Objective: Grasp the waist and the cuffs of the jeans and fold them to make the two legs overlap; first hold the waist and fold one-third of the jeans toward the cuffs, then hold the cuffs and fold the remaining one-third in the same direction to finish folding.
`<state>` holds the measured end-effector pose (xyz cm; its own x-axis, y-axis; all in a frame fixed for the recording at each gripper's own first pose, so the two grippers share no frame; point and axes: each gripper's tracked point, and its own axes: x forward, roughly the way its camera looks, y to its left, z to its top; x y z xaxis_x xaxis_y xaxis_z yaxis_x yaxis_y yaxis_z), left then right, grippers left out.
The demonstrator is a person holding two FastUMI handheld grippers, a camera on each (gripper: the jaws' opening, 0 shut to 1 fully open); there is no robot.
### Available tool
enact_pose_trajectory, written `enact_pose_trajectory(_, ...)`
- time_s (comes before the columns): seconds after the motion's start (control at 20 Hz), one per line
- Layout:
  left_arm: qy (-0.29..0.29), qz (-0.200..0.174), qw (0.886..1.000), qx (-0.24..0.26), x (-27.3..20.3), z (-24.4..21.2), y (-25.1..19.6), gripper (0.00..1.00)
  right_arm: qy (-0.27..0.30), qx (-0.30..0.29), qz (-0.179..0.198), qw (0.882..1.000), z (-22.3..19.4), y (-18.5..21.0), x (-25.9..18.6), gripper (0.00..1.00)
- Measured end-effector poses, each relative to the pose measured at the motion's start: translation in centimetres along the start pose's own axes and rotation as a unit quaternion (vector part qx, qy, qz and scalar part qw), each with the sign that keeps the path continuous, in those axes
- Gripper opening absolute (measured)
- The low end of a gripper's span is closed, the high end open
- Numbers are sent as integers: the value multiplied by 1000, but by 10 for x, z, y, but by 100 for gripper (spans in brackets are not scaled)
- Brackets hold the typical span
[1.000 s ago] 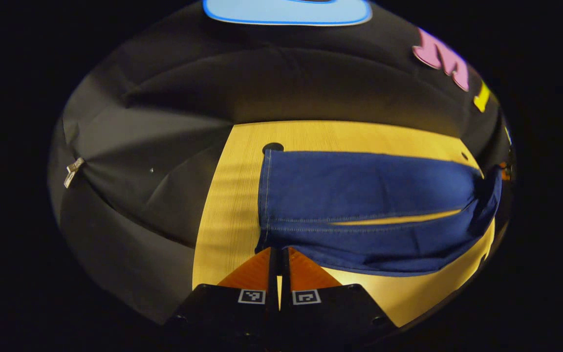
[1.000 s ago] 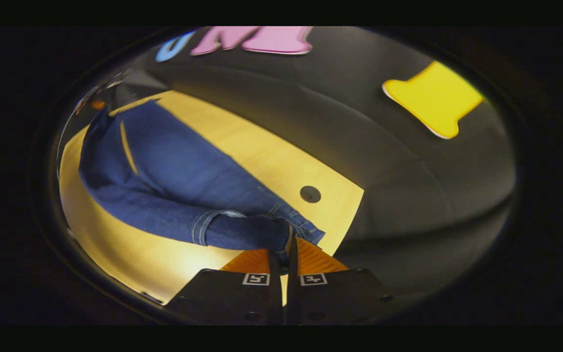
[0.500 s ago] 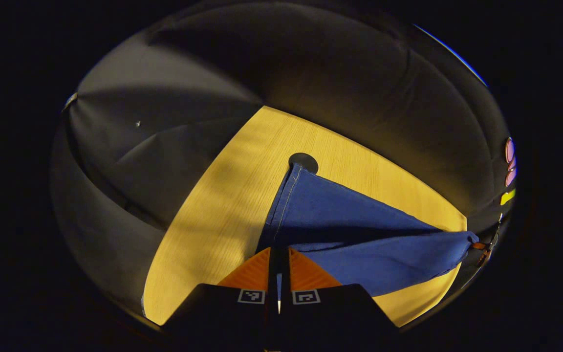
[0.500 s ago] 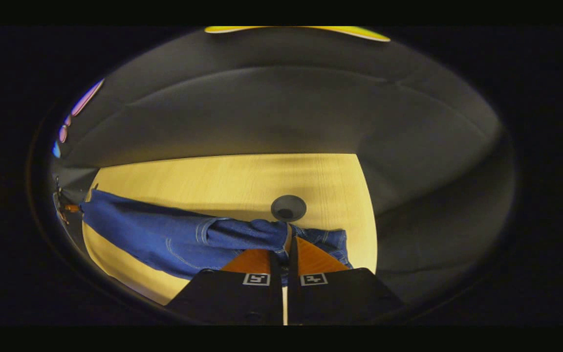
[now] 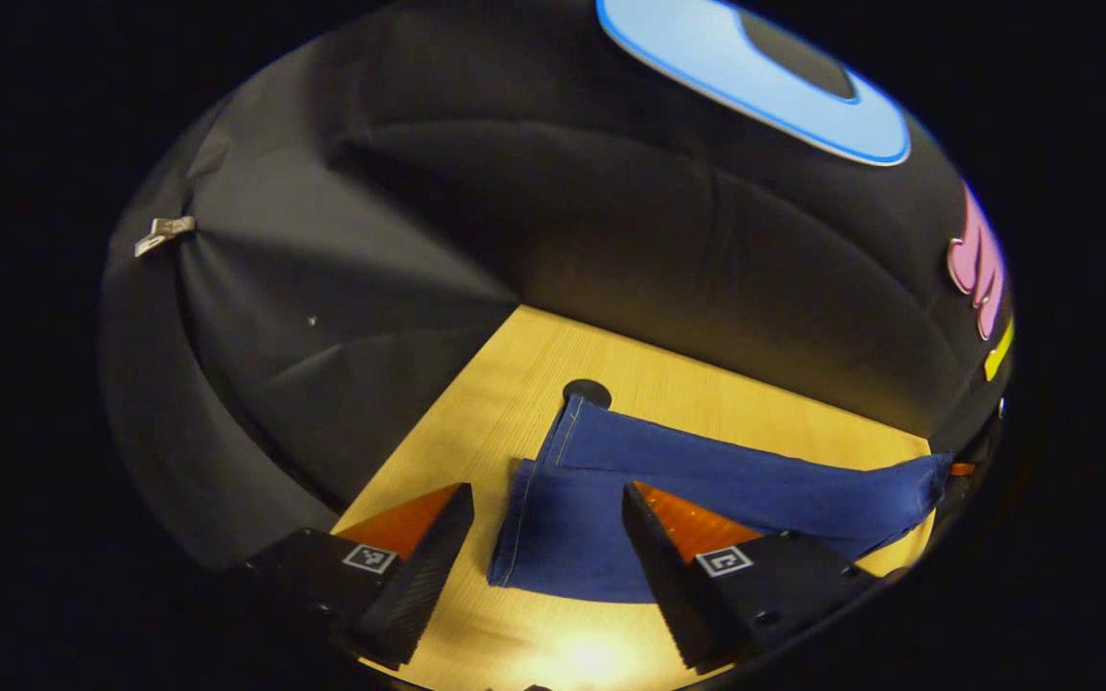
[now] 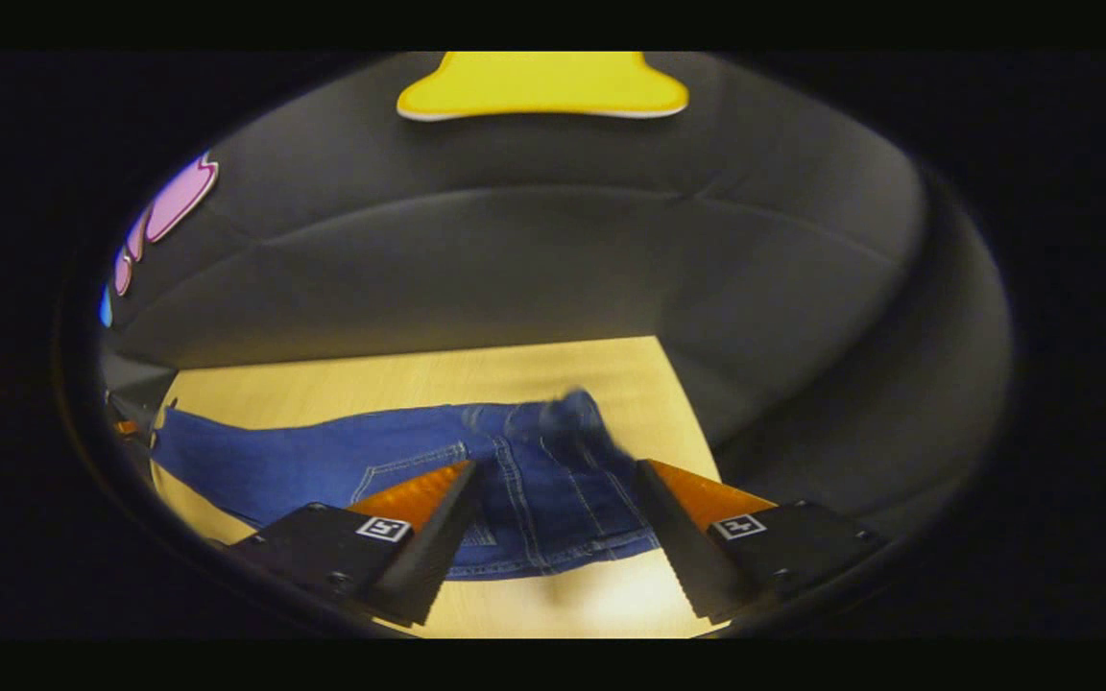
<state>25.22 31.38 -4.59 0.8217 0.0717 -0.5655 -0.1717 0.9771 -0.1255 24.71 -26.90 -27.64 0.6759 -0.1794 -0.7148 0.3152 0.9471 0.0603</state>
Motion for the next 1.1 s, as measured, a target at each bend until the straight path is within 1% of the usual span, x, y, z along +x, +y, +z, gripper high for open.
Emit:
enact_pose_trajectory(0.1, -57, 14, 998, 37, -38, 4, 3, 97, -49, 15, -17, 999, 8, -6, -22, 99)
enact_pose_trajectory(0.2, -125, 25, 990, 61, -91, 13, -5, 97, -106, 39, -40, 993, 16, -12, -47, 99)
enact_pose_trajectory(0.3, -174, 29, 982, 74, -145, 15, -18, 96, -136, 71, -55, 987, 15, -18, -65, 98)
enact_pose_trajectory(0.4, -213, 31, 972, 91, -196, 19, -34, 96, -140, 87, -67, 984, 2, -24, -66, 98)
enact_pose_trajectory(0.45, -233, 34, 967, 93, -219, 21, -43, 96, -130, 90, -70, 985, -7, -23, -61, 99)
enact_pose_trajectory(0.5, -257, 33, 962, 89, -240, 27, -53, 96, -124, 93, -72, 985, -15, -23, -54, 99)
enact_pose_trajectory(0.55, -274, 27, 958, 76, -259, 29, -62, 96, -123, 98, -74, 985, -22, -25, -48, 98)
enact_pose_trajectory(0.6, -281, 26, 958, 58, -279, 20, -71, 95, -120, 104, -78, 984, -32, -29, -37, 99)
enact_pose_trajectory(0.7, -284, 17, 958, 29, -299, 5, -85, 96, -118, 112, -90, 983, -42, -36, -24, 98)
enact_pose_trajectory(0.8, -289, -7, 957, -3, -311, -5, -101, 96, -118, 118, -100, 981, -48, -43, -14, 98)
enact_pose_trajectory(0.85, -291, -22, 956, -13, -308, -6, -110, 97, -118, 121, -104, 980, -51, -47, -7, 98)
enact_pose_trajectory(0.9, -291, -28, 956, -17, -312, -9, -116, 97, -114, 128, -109, 979, -55, -52, -1, 98)
enact_pose_trajectory(0.95, -288, -26, 957, -18, -310, -14, -118, 96, -107, 140, -113, 978, -61, -55, 4, 98)
enact_pose_trajectory(1.1, -262, -20, 965, 2, -295, -28, -129, 97, -94, 166, -110, 976, -70, -59, 19, 99)
